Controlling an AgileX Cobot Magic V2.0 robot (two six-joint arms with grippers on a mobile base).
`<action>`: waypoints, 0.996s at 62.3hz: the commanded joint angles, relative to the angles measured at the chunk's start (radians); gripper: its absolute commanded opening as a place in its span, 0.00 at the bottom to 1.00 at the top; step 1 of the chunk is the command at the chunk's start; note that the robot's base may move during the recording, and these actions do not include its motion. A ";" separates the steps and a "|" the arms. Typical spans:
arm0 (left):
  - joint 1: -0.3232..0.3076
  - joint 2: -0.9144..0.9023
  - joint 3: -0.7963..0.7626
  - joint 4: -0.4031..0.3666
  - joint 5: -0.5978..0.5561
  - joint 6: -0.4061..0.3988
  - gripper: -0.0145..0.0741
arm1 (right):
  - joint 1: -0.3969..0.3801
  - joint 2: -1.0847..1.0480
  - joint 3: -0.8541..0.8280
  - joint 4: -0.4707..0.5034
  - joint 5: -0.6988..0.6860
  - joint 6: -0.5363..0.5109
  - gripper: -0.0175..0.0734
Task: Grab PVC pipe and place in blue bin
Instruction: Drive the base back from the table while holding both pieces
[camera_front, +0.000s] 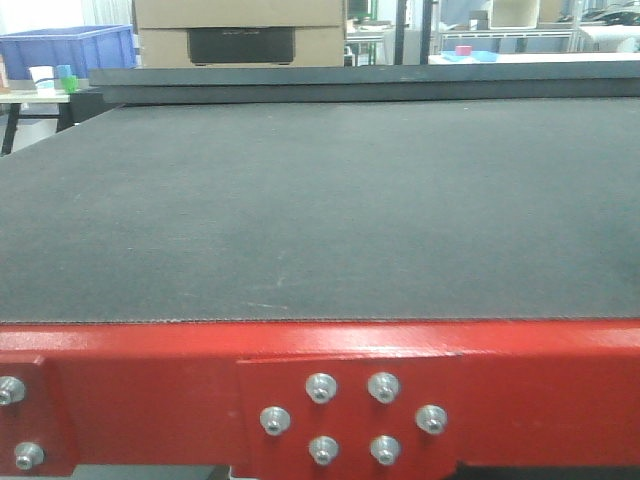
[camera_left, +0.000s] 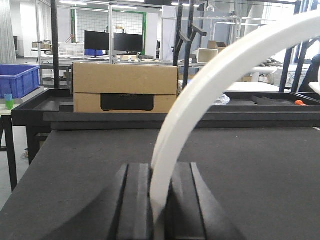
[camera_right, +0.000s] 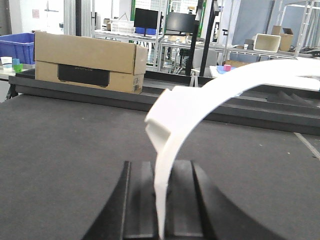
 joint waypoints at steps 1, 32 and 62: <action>-0.007 -0.004 -0.001 0.002 -0.027 -0.003 0.04 | 0.001 -0.005 0.001 -0.008 -0.033 -0.005 0.01; -0.007 -0.004 -0.001 0.002 -0.027 -0.003 0.04 | 0.001 -0.005 0.001 -0.008 -0.033 -0.005 0.01; -0.007 -0.004 -0.001 0.002 -0.027 -0.003 0.04 | 0.001 -0.005 0.001 -0.008 -0.033 -0.005 0.01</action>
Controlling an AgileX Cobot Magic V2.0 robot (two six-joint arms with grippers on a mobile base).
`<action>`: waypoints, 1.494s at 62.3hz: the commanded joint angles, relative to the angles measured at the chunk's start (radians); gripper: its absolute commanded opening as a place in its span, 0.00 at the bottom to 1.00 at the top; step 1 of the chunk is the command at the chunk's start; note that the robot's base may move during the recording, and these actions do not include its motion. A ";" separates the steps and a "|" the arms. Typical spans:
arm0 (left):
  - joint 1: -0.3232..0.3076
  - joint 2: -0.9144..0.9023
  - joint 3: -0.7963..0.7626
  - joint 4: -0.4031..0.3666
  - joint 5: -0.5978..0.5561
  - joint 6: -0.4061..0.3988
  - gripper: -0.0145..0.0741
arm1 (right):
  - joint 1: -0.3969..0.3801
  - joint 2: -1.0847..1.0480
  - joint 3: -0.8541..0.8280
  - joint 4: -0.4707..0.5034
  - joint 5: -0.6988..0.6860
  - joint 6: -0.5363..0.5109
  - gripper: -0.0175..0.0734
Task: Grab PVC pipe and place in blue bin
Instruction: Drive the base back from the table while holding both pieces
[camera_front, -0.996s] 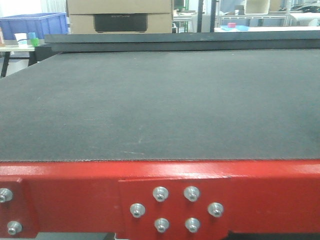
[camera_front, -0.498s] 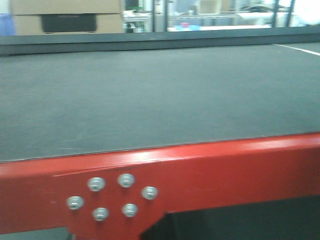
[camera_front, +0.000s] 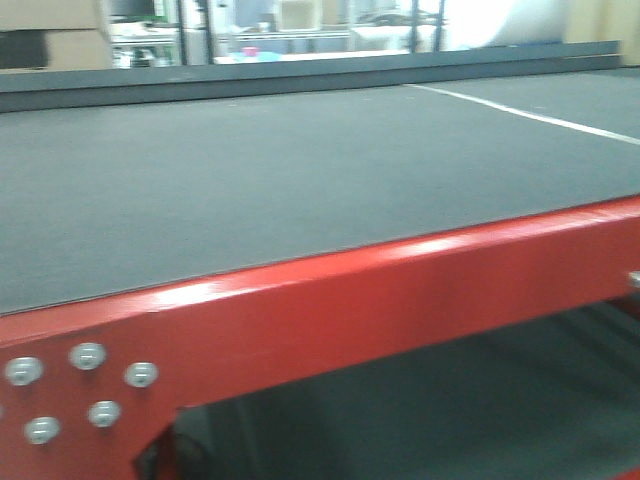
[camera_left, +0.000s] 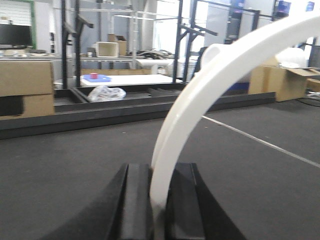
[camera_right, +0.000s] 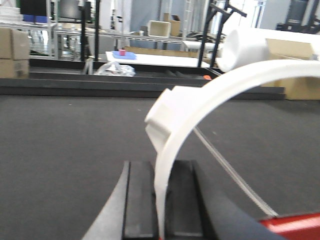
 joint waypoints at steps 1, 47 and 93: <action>-0.007 -0.004 -0.001 0.002 -0.027 -0.003 0.04 | 0.001 -0.005 0.001 -0.008 -0.031 -0.005 0.01; -0.007 -0.004 -0.001 0.002 -0.027 -0.003 0.04 | 0.001 -0.005 0.001 -0.008 -0.031 -0.005 0.01; -0.007 -0.004 -0.001 0.002 -0.027 -0.003 0.04 | 0.001 -0.005 0.001 -0.008 -0.031 -0.005 0.01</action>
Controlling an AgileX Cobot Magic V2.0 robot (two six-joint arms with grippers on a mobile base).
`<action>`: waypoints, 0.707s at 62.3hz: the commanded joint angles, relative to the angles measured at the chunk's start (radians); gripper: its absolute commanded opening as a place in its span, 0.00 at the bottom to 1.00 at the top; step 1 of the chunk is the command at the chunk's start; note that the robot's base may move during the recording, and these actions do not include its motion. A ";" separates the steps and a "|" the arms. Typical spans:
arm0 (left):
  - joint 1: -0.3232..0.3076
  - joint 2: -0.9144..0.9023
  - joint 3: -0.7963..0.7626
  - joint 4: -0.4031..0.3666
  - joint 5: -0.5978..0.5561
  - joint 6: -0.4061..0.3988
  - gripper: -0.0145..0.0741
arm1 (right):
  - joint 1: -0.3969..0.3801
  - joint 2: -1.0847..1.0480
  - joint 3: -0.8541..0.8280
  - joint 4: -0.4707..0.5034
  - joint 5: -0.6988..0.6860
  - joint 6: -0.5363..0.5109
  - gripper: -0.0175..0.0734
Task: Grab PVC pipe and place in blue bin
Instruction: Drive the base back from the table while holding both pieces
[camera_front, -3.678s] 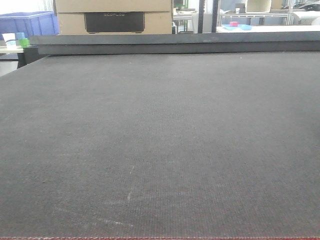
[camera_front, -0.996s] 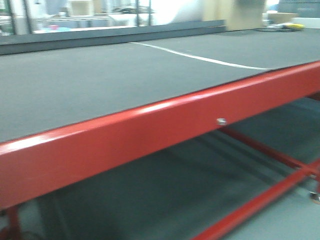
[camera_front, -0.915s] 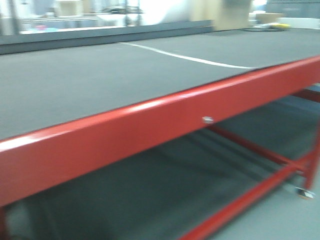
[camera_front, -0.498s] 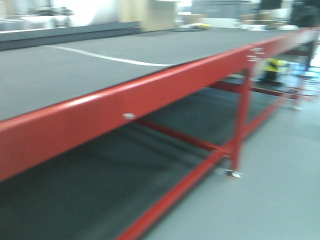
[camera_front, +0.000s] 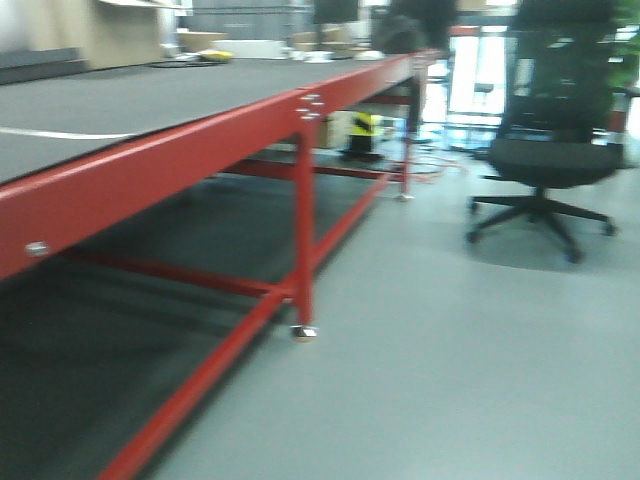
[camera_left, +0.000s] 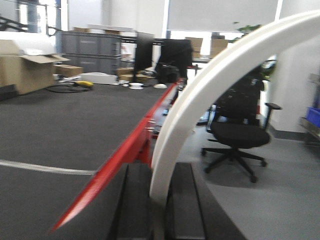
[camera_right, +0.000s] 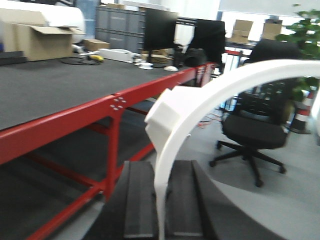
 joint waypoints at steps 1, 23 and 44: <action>-0.007 -0.004 -0.001 0.002 -0.027 -0.003 0.04 | 0.001 -0.005 0.001 -0.008 -0.031 -0.005 0.01; -0.007 -0.004 -0.001 0.002 -0.027 -0.003 0.04 | 0.001 -0.005 0.001 -0.008 -0.031 -0.005 0.01; -0.007 -0.004 -0.001 0.002 -0.027 -0.003 0.04 | 0.001 -0.005 0.001 -0.008 -0.031 -0.005 0.01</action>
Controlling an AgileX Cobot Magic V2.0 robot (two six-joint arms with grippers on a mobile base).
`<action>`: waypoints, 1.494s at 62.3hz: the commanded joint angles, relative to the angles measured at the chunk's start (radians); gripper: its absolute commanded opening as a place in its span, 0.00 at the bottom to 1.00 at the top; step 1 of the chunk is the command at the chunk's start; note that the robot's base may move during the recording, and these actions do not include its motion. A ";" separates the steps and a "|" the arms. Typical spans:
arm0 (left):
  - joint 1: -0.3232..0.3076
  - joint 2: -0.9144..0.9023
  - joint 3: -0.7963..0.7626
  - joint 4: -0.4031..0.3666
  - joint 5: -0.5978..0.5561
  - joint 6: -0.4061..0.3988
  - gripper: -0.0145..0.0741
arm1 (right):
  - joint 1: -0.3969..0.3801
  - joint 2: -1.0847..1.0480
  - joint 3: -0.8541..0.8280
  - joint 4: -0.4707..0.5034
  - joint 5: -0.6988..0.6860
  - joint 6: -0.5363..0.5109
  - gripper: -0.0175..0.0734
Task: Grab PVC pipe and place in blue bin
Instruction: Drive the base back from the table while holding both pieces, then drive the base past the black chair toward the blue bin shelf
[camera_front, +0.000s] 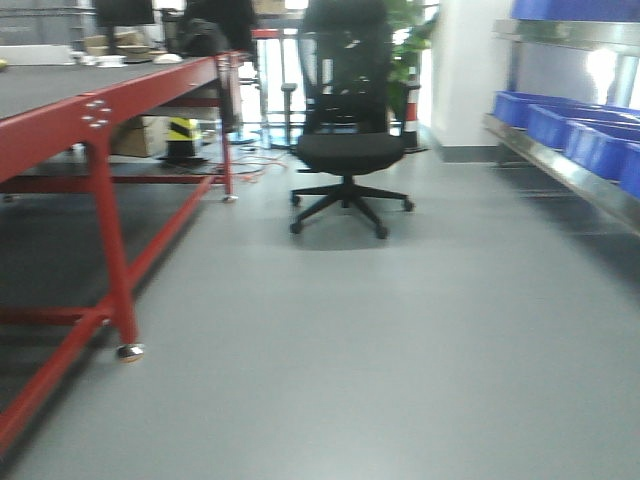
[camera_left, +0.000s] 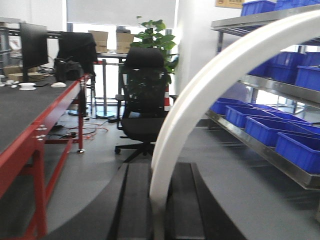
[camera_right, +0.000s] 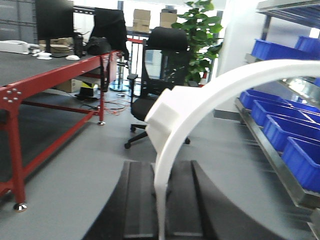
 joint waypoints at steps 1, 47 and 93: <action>-0.007 -0.004 -0.001 0.002 -0.027 -0.003 0.04 | 0.001 -0.003 0.001 -0.008 -0.031 -0.005 0.01; -0.007 -0.004 -0.001 0.002 -0.027 -0.003 0.04 | 0.001 -0.003 0.001 -0.008 -0.031 -0.005 0.01; -0.007 -0.004 -0.001 0.002 -0.027 -0.003 0.04 | 0.001 -0.003 0.001 -0.008 -0.031 -0.005 0.01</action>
